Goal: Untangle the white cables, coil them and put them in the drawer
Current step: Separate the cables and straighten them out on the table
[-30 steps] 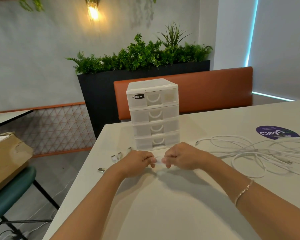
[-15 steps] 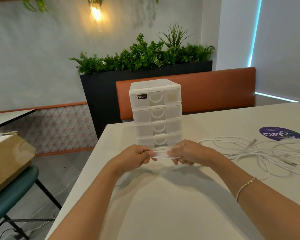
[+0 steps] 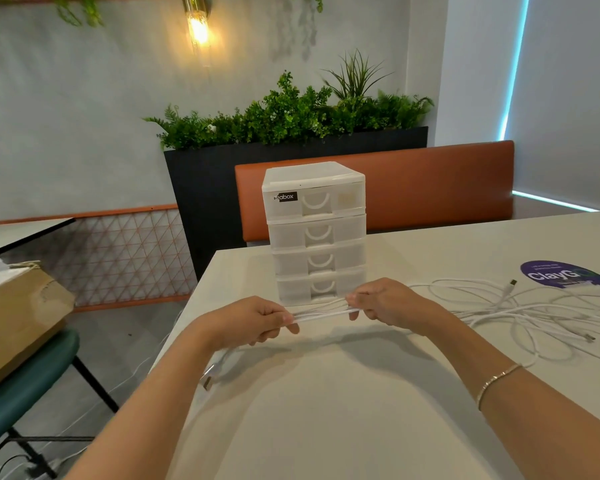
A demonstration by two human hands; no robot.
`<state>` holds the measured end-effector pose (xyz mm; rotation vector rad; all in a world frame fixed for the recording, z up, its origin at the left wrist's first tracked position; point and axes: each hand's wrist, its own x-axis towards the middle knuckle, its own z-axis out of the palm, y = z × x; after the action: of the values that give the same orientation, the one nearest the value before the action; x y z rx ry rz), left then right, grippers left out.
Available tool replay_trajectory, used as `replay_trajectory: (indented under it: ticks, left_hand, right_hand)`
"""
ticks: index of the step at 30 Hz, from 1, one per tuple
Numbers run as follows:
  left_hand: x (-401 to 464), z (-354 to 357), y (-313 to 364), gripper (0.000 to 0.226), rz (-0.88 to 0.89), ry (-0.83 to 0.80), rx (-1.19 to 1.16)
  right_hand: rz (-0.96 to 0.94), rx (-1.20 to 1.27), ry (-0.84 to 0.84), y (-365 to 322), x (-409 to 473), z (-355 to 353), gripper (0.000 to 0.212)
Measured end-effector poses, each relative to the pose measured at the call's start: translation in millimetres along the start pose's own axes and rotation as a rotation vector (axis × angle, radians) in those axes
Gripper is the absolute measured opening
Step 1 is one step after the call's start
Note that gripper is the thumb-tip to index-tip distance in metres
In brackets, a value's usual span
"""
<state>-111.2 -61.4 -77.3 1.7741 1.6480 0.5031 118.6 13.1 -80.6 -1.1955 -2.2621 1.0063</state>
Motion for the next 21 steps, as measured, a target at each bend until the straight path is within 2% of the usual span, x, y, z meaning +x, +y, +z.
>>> replay_trajectory:
  ticks: [5, 13, 18, 21]
  left_hand:
    - [-13.4, -21.9, -20.0, 0.024, -0.078, 0.008, 0.127]
    - [-8.0, -27.0, -42.8, 0.016, -0.141, 0.072, 0.286]
    - [-6.4, -21.3, -37.0, 0.035, -0.165, 0.068, 0.502]
    - [1.2, 2.2, -4.9, 0.046, -0.023, 0.087, 0.507]
  right_hand:
    - [0.023, -0.076, 0.012, 7.9, 2.1, -4.4, 0.036]
    - [-0.025, -0.32, -0.108, 7.8, 6.9, 8.9, 0.035]
    - [-0.074, -0.332, -0.101, 14.0, 13.5, 17.1, 0.032]
    - [-0.103, -0.324, -0.087, 14.0, 16.0, 19.3, 0.031]
